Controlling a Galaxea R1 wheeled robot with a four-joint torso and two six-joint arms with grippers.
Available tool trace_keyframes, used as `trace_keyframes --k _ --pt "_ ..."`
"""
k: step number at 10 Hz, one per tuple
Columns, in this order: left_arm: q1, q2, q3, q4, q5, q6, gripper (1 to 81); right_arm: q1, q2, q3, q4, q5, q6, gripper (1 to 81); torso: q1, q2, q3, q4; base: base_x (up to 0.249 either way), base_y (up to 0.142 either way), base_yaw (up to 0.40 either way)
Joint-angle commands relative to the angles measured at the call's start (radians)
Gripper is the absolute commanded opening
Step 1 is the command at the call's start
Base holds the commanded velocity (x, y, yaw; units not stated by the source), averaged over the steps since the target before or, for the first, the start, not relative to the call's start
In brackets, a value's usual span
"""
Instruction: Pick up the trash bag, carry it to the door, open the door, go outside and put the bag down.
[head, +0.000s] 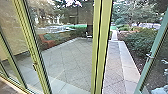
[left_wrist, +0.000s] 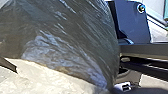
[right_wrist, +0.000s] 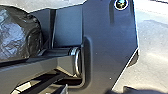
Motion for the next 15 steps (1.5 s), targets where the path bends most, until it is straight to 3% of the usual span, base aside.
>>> trace_keyframes --k 1,15 --pt "-0.034 -0.002 0.005 0.010 0.068 0.005 1.0 0.039 0.003 0.003 -0.008 -0.052 -0.006 81.1 0.000 0.000 0.000 0.000 0.000 0.000 -0.199" --pt "-0.034 -0.002 0.003 0.009 0.068 0.005 1.0 0.033 0.009 0.003 -0.007 -0.054 -0.004 81.1 -0.001 0.000 0.000 0.000 0.000 0.000 -0.206"
